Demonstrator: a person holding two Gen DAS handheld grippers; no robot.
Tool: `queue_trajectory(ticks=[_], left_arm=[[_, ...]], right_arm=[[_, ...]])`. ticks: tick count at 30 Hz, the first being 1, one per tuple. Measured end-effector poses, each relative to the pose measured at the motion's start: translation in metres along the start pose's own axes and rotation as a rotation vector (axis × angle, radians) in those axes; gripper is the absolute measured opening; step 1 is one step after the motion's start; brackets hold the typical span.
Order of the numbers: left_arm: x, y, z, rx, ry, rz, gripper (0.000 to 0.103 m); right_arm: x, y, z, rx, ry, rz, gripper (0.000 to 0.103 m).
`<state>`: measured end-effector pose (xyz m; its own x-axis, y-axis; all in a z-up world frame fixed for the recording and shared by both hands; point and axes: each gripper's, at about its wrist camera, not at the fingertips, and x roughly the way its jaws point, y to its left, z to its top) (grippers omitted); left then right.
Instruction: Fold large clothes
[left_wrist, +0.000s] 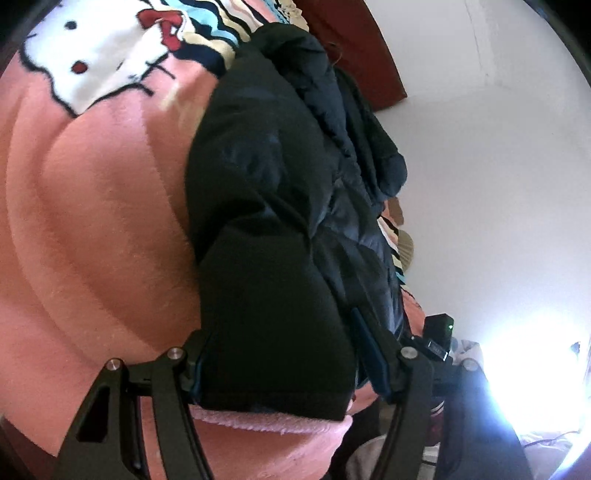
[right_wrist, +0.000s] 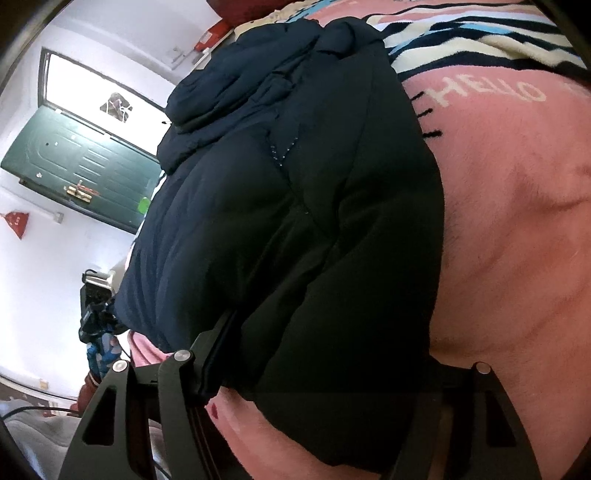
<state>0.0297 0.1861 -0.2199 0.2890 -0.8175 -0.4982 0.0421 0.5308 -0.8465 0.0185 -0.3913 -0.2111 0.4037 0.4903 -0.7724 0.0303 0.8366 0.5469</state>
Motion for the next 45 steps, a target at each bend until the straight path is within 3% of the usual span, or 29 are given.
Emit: queue_trajectory(ticks=[2, 4, 7, 9, 13, 16, 23, 26, 29, 34, 37, 42, 45], left_arm=[[0.0, -0.008, 0.002, 0.023, -0.009, 0.014, 0.062], [0.0, -0.02, 0.001, 0.07, -0.019, 0.045, 0.059], [-0.001, -0.039, 0.002, 0.125, -0.03, 0.057, 0.032], [-0.003, -0.057, 0.007, 0.166, -0.064, 0.037, 0.025], [-0.009, -0.095, 0.02, 0.245, -0.097, 0.016, 0.02], [-0.015, -0.118, 0.038, 0.253, -0.136, -0.044, 0.02], [-0.03, -0.157, 0.099, 0.2, -0.231, -0.197, 0.02], [-0.036, -0.167, 0.132, 0.161, -0.273, -0.231, 0.02], [-0.029, -0.178, 0.171, 0.125, -0.307, -0.243, 0.02], [-0.006, -0.194, 0.247, 0.114, -0.371, -0.164, 0.021], [0.019, -0.195, 0.291, 0.107, -0.398, -0.08, 0.023], [0.072, -0.168, 0.359, 0.069, -0.383, 0.061, 0.026], [0.113, -0.137, 0.392, 0.02, -0.341, 0.147, 0.028]], right_arm=[[-0.002, -0.002, -0.002, -0.002, -0.001, 0.002, 0.064], [-0.003, -0.002, -0.002, 0.002, -0.003, 0.011, 0.053], [-0.008, -0.002, -0.003, -0.007, -0.01, 0.035, 0.033], [-0.012, 0.003, -0.002, -0.026, -0.027, 0.05, 0.023], [-0.027, 0.023, 0.01, -0.095, -0.085, 0.079, 0.019], [-0.044, 0.034, 0.026, -0.117, -0.152, 0.114, 0.019], [-0.086, 0.029, 0.082, -0.049, -0.327, 0.251, 0.019], [-0.095, 0.023, 0.115, 0.007, -0.377, 0.315, 0.019], [-0.102, 0.018, 0.155, 0.048, -0.401, 0.322, 0.019], [-0.096, 0.032, 0.225, 0.054, -0.435, 0.26, 0.019], [-0.08, 0.037, 0.267, 0.092, -0.454, 0.203, 0.019], [-0.027, 0.023, 0.332, 0.197, -0.452, 0.106, 0.02], [0.018, 0.01, 0.362, 0.267, -0.406, 0.05, 0.02]])
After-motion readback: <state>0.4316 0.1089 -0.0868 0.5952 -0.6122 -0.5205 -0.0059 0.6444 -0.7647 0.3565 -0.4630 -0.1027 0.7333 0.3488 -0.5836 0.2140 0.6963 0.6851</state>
